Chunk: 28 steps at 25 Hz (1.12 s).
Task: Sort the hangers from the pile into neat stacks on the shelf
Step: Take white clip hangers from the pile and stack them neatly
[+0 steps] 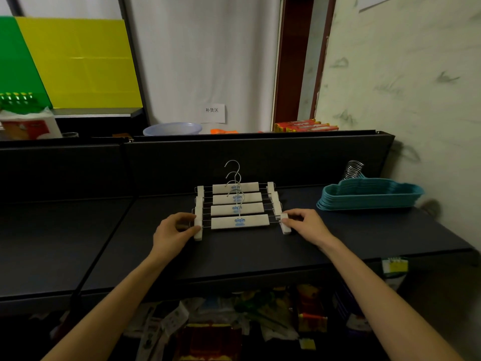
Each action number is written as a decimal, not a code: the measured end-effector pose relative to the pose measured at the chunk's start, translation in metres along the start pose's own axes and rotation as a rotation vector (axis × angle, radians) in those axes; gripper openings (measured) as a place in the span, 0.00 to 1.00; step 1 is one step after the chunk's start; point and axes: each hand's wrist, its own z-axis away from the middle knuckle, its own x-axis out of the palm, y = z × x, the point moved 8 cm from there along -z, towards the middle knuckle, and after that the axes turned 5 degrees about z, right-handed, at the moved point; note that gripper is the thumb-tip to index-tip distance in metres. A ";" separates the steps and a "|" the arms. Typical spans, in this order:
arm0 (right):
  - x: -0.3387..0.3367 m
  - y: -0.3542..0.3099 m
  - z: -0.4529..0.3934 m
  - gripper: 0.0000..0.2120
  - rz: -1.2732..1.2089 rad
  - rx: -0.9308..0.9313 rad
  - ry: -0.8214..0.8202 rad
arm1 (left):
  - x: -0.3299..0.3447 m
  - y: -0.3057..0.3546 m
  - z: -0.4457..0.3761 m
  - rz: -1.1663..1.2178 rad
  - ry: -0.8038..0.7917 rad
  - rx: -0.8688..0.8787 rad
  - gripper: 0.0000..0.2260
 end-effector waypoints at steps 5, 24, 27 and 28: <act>0.003 0.002 0.001 0.17 0.087 0.002 0.075 | 0.002 -0.002 0.000 -0.009 0.031 0.009 0.15; 0.260 -0.279 0.078 0.30 0.504 -0.658 0.232 | -0.239 -0.096 0.041 -1.011 0.041 0.158 0.39; 0.358 -0.367 0.089 0.31 0.368 -0.673 0.151 | -0.351 -0.146 0.057 -1.032 0.129 0.063 0.40; 0.396 -0.397 0.096 0.31 0.338 -0.710 0.111 | -0.388 -0.166 0.065 -1.004 0.176 0.012 0.40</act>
